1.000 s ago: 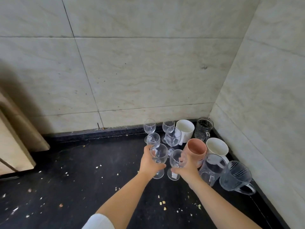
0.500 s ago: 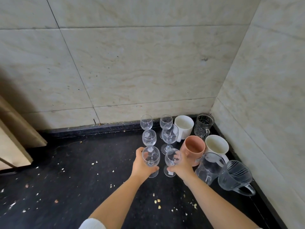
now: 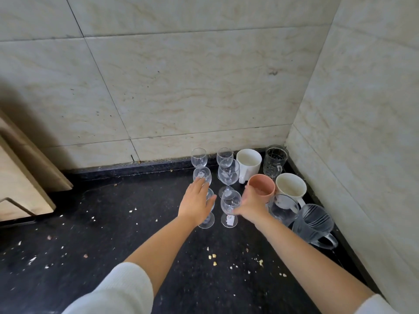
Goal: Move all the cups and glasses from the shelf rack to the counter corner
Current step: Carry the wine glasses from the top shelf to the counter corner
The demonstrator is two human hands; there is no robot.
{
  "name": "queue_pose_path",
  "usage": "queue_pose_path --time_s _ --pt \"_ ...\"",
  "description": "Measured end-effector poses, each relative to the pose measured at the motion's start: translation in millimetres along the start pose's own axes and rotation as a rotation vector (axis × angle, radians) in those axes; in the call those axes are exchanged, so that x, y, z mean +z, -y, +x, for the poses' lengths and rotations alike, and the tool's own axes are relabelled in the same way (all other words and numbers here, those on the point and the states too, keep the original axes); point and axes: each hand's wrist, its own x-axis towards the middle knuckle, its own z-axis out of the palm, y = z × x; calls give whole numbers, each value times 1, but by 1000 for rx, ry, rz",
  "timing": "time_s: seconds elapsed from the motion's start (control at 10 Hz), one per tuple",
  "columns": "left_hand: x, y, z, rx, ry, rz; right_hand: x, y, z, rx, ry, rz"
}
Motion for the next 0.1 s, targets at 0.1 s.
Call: queue_pose_path --time_s 0.1 --pt "5 -7 5 11 87 185 -34 30 -24 -70 -75 128"
